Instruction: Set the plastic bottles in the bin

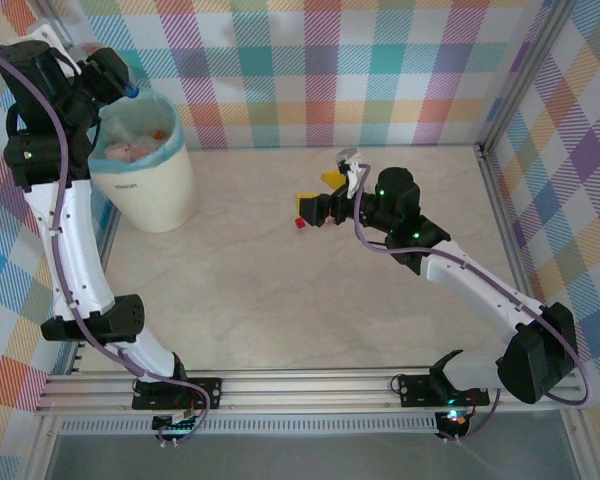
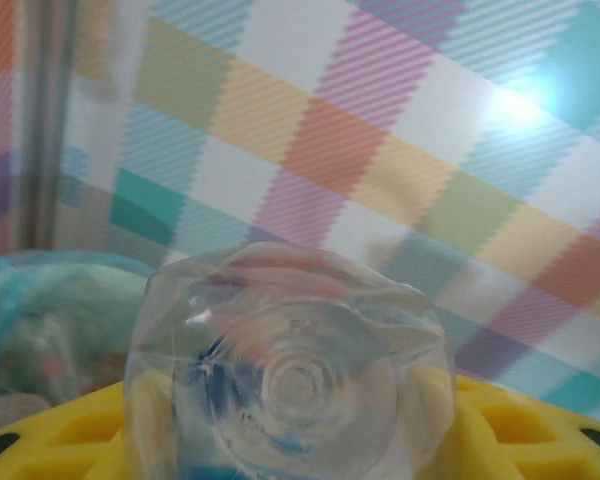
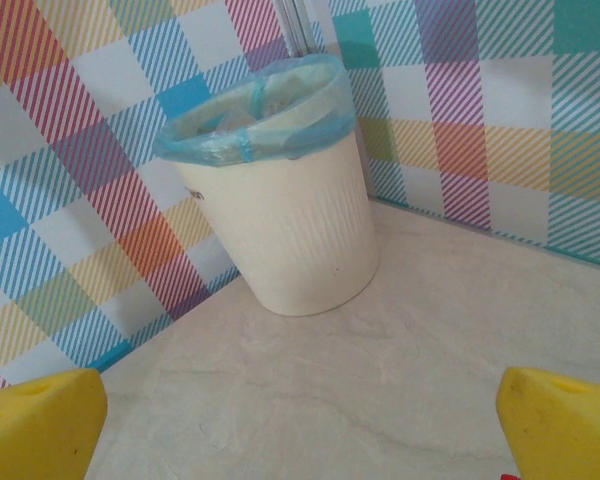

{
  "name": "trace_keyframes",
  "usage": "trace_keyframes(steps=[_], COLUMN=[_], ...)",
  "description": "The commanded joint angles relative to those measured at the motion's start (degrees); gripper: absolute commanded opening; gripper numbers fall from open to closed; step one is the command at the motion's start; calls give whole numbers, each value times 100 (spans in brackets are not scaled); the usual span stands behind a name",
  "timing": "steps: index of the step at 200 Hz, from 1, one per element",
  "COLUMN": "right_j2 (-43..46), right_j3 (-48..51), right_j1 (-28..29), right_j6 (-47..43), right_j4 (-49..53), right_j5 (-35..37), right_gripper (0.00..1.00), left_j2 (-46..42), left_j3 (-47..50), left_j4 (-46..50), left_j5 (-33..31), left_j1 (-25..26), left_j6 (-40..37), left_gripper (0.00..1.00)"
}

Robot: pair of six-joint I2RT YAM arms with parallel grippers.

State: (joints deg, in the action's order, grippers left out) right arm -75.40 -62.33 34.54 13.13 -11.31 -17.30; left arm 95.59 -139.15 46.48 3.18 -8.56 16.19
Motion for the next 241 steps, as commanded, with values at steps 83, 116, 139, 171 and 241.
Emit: trace_keyframes(steps=[83,116,139,171,241], right_j2=[-102,-175,-186,-194,-667], right_j3=[-311,-340,-343,-329,-906], right_j1=[42,49,52,48,50], right_j6=[173,190,190,215,158], right_j4=[302,463,620,691,1732], right_j5=[-278,-236,-178,-142,422], right_gripper=[97,97,97,97,99], left_j2=[1410,1812,1930,1898,1863], left_j3=[-218,-254,-288,-286,-268], left_j4=[-418,-290,-69,44,445], left_j5=[113,207,154,67,86], left_j1=[-550,-570,-596,-604,-628], left_j6=[-209,-212,-247,-300,-221], left_gripper=[49,60,80,84,79])
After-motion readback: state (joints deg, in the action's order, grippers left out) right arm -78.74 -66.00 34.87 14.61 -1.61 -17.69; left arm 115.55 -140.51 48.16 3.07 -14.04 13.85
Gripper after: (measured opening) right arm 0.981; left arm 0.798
